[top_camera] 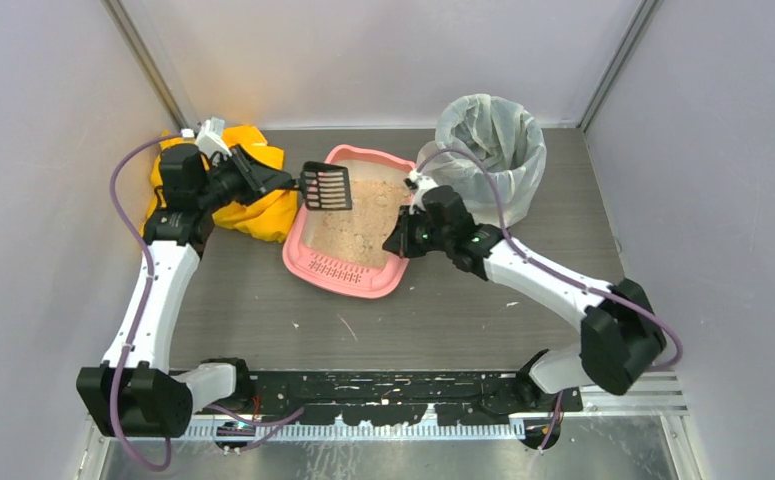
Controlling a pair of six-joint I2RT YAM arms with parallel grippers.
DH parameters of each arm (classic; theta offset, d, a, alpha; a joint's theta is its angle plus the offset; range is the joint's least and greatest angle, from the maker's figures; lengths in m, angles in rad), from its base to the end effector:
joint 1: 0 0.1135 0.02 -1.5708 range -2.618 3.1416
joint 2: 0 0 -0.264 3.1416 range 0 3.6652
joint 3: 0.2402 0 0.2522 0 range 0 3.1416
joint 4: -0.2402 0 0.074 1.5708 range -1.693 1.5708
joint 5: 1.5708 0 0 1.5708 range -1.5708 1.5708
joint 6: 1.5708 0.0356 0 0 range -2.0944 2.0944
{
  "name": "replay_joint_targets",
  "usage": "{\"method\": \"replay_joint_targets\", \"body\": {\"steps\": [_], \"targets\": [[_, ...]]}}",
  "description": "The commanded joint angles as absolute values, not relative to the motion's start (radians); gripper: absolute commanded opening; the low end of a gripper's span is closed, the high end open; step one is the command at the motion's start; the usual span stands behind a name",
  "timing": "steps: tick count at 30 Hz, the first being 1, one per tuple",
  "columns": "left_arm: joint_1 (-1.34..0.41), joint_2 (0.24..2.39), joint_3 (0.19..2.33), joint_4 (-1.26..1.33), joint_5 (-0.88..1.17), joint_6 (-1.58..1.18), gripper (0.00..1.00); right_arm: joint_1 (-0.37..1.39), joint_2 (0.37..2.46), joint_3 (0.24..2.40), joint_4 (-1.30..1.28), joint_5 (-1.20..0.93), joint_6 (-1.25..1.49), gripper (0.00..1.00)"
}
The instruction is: Clean the litter box
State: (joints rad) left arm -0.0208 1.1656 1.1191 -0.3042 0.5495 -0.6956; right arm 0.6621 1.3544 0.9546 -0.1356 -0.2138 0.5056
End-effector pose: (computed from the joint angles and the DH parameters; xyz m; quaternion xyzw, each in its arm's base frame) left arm 0.2610 -0.0240 0.3688 -0.1145 0.7959 -0.4016 0.4385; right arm 0.2366 0.1940 0.2758 -0.1202 0.8572 0.3486 0.3594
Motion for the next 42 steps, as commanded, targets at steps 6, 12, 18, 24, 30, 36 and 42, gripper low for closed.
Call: {"method": "replay_joint_targets", "body": {"steps": [6, 12, 18, 24, 30, 36, 42], "targets": [[0.027, 1.075, 1.205, -0.333, 0.489, -0.66, 0.0, 0.794, 1.596, 1.177, -0.105, -0.143, 0.431, 0.01], [0.028, 1.126, 1.216, -0.305, 0.563, -0.675, 0.0, 0.798, 1.513, 1.128, -0.056, -0.067, 0.429, 0.01], [-0.042, 1.218, 1.284, -0.317, 0.582, -0.659, 0.0, 0.791, 1.218, 1.031, -0.106, 0.111, 0.395, 0.01], [-0.192, 1.378, 1.425, -0.44, 0.444, -0.568, 0.0, 0.771, 0.982, 0.991, -0.191, 0.221, 0.368, 0.01], [-0.304, 1.536, 1.487, -0.46, 0.25, -0.494, 0.0, 0.767, 0.897, 0.986, -0.266, 0.268, 0.347, 0.01], [-0.33, 1.704, 1.558, -0.428, 0.165, -0.44, 0.0, 0.767, 0.855, 0.961, -0.282, 0.306, 0.343, 0.01], [-0.345, 1.824, 1.627, -0.377, 0.16, -0.433, 0.0, 0.763, 0.857, 0.955, -0.29, 0.325, 0.338, 0.01]]}}
